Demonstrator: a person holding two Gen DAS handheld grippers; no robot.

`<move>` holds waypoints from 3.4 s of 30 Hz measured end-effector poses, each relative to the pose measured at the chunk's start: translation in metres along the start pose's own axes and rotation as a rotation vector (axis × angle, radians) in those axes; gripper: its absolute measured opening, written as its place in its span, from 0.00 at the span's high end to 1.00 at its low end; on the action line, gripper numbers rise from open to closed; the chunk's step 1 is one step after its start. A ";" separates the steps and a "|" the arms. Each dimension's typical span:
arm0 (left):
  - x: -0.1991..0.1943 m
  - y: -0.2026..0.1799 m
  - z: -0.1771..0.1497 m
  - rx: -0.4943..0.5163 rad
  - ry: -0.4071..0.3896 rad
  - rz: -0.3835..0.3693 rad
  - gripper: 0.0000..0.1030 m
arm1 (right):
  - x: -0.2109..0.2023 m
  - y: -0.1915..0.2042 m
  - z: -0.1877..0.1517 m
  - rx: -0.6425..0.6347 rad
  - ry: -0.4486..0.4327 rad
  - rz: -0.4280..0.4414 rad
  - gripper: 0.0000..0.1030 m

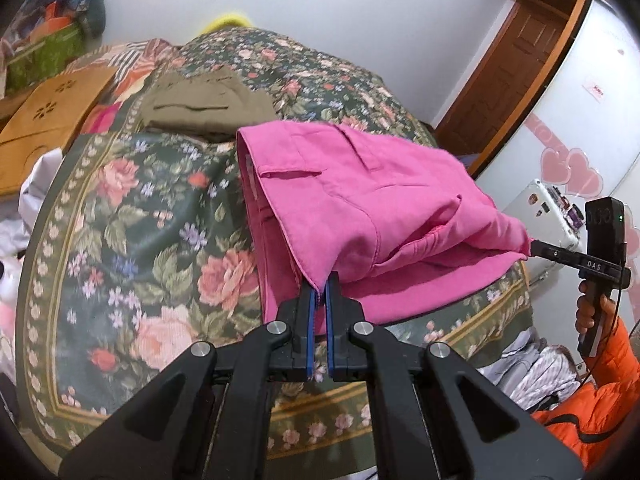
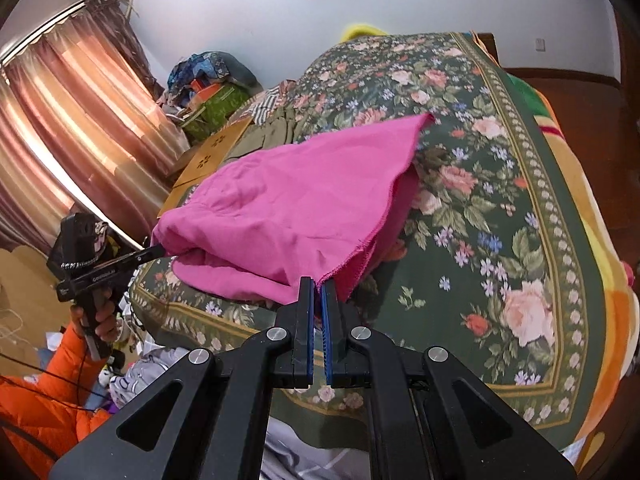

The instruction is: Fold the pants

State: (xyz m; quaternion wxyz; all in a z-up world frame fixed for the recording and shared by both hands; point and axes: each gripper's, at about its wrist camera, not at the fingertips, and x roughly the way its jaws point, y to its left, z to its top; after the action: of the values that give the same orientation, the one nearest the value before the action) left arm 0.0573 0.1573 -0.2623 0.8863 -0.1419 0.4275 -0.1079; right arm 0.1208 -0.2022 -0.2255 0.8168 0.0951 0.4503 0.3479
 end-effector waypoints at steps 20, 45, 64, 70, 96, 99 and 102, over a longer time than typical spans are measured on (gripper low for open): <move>-0.042 -0.019 0.036 0.063 -0.044 0.130 0.76 | -0.014 0.011 0.031 -0.108 0.004 -0.123 0.82; 0.043 -0.065 0.009 0.183 0.125 0.038 0.60 | 0.060 0.034 0.009 -0.218 0.126 -0.086 0.60; 0.022 -0.015 0.102 0.124 -0.016 0.248 0.52 | 0.016 -0.008 0.073 -0.174 -0.020 -0.252 0.50; 0.056 0.016 0.132 0.055 0.020 0.262 0.52 | 0.034 -0.025 0.106 -0.179 -0.036 -0.276 0.50; 0.144 0.064 0.119 -0.150 0.236 0.001 0.52 | 0.142 -0.092 0.150 -0.030 0.093 -0.112 0.63; 0.143 0.065 0.123 -0.156 0.218 -0.003 0.53 | 0.146 -0.092 0.151 -0.024 0.088 -0.102 0.80; 0.143 0.068 0.124 -0.160 0.206 -0.026 0.57 | 0.148 -0.091 0.152 -0.032 0.085 -0.092 0.90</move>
State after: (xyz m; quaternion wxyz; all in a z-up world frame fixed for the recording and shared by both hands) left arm 0.2477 0.1961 -0.3158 0.8221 -0.2059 0.5215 -0.0992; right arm 0.3385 -0.1488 -0.2790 0.8134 0.0463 0.4830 0.3209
